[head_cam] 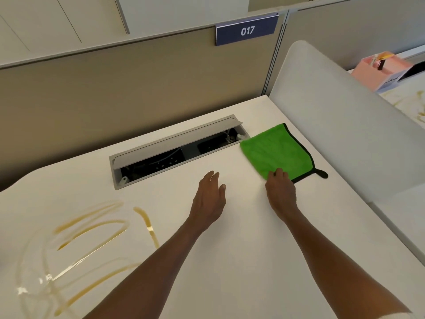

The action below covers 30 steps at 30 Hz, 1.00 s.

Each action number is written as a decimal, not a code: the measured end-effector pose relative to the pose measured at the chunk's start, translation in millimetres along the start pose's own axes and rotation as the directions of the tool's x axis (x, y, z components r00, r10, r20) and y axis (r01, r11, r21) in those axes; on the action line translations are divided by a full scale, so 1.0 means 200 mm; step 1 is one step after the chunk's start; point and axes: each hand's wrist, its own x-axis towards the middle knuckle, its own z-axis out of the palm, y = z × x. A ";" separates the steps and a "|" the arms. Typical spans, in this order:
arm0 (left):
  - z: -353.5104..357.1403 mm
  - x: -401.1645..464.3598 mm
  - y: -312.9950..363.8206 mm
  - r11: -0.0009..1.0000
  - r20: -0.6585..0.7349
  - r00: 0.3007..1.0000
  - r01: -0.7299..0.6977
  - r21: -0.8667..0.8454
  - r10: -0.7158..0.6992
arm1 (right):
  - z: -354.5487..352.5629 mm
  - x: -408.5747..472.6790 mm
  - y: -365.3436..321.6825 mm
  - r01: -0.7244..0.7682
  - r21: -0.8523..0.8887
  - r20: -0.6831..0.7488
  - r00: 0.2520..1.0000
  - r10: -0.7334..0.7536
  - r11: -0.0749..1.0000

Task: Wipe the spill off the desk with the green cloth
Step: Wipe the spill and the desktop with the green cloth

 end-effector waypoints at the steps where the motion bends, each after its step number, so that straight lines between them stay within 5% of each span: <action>1: 0.01 0.01 0.00 1.000 0.009 1.000 0.003 -0.014 -0.003 | 0.00 0.01 0.01 0.029 0.006 -0.017 0.999 -0.029 1.000; 12: 0.05 0.09 0.05 0.865 0.114 0.941 0.338 -0.370 -0.319 | -0.09 -0.06 -0.25 0.175 0.050 -0.111 0.979 -0.169 0.983; 17: 0.07 0.11 0.07 0.729 0.164 0.881 0.462 -0.505 -0.444 | -0.11 -0.19 -0.42 0.133 0.411 -0.120 0.989 -0.091 0.902; 22: 0.06 0.10 0.05 0.631 0.149 0.812 0.540 -0.556 -0.564 | -0.13 -0.20 -0.42 0.257 0.596 -0.022 0.952 -0.305 0.760; 24: 0.05 0.10 0.03 0.608 0.192 0.807 0.555 -0.567 -0.558 | -0.13 -0.17 -0.38 0.176 0.652 -0.027 0.977 -0.210 0.737; 26: 0.03 0.10 0.03 0.592 0.230 0.806 0.565 -0.575 -0.546 | -0.11 -0.13 -0.32 -0.014 0.624 -0.054 0.997 0.061 0.781; 30: 0.00 0.08 0.02 0.618 0.247 0.828 0.545 -0.567 -0.504 | -0.08 -0.01 -0.17 -0.464 0.350 0.163 0.886 0.435 0.814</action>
